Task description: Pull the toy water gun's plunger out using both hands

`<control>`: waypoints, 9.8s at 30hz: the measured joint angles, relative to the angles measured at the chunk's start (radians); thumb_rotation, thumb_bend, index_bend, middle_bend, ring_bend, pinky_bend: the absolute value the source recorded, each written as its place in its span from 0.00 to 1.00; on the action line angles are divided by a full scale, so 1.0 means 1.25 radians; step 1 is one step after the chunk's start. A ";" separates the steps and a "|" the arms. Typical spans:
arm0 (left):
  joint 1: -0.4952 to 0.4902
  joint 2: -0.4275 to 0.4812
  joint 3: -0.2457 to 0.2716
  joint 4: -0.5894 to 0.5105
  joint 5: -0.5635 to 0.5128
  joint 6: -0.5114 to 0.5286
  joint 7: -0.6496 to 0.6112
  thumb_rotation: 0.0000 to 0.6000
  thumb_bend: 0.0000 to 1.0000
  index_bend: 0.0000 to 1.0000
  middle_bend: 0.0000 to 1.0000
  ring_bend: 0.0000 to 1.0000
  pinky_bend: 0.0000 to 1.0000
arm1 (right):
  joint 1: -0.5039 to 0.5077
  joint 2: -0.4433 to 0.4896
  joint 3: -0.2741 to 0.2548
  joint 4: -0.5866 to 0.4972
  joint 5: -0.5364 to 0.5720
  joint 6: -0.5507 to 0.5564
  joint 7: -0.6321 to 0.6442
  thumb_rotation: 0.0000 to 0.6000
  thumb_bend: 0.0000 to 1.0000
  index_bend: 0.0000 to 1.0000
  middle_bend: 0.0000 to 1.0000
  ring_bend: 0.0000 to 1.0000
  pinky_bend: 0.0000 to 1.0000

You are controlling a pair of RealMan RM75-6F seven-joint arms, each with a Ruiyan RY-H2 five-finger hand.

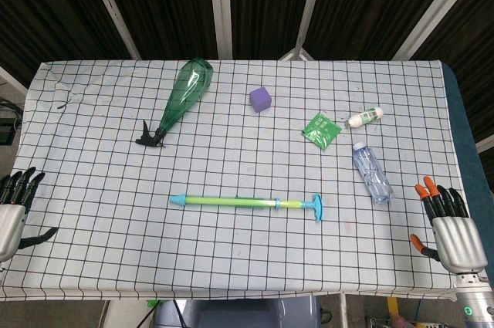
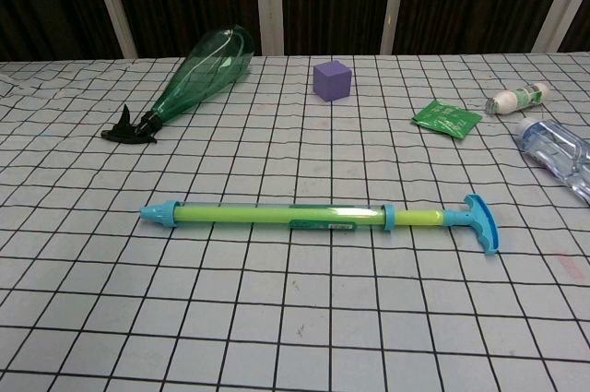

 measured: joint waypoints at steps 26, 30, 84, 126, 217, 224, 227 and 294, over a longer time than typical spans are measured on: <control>-0.002 0.016 0.004 -0.029 -0.012 -0.019 0.010 1.00 0.04 0.00 0.00 0.00 0.00 | 0.009 -0.014 0.004 -0.012 -0.030 0.013 -0.004 1.00 0.28 0.03 0.00 0.00 0.00; -0.003 0.017 0.007 -0.029 0.003 -0.013 0.011 1.00 0.04 0.00 0.00 0.00 0.00 | 0.023 -0.026 0.015 -0.029 -0.045 0.016 -0.009 1.00 0.28 0.15 0.00 0.00 0.00; -0.009 0.012 0.014 -0.028 0.032 -0.009 -0.003 1.00 0.04 0.00 0.00 0.00 0.00 | 0.265 -0.477 0.120 0.059 0.289 -0.224 -0.448 1.00 0.36 0.48 0.12 0.00 0.00; -0.243 -0.006 -0.102 -0.134 -0.088 -0.273 0.159 1.00 0.18 0.31 0.03 0.00 0.00 | 0.294 -0.458 0.094 0.040 0.288 -0.210 -0.412 1.00 0.43 0.63 0.13 0.00 0.00; -0.435 -0.197 -0.035 -0.050 -0.393 -0.338 0.299 1.00 0.55 0.67 0.10 0.00 0.00 | 0.276 -0.308 0.073 -0.071 0.326 -0.128 -0.459 1.00 0.44 0.63 0.13 0.00 0.00; -0.427 -0.162 -0.028 -0.062 -0.378 -0.328 0.302 1.00 0.55 0.67 0.10 0.00 0.00 | 0.268 -0.277 0.078 -0.073 0.345 -0.126 -0.447 1.00 0.44 0.63 0.13 0.00 0.00; -0.424 -0.154 -0.026 -0.066 -0.377 -0.326 0.301 1.00 0.54 0.67 0.10 0.00 0.00 | 0.265 -0.265 0.079 -0.069 0.348 -0.127 -0.439 1.00 0.44 0.63 0.13 0.00 0.00; -0.251 -0.074 0.067 -0.195 -0.157 -0.095 0.180 1.00 0.07 0.00 0.00 0.00 0.00 | 0.151 -0.036 0.006 -0.137 0.185 -0.082 -0.158 1.00 0.24 0.00 0.00 0.00 0.00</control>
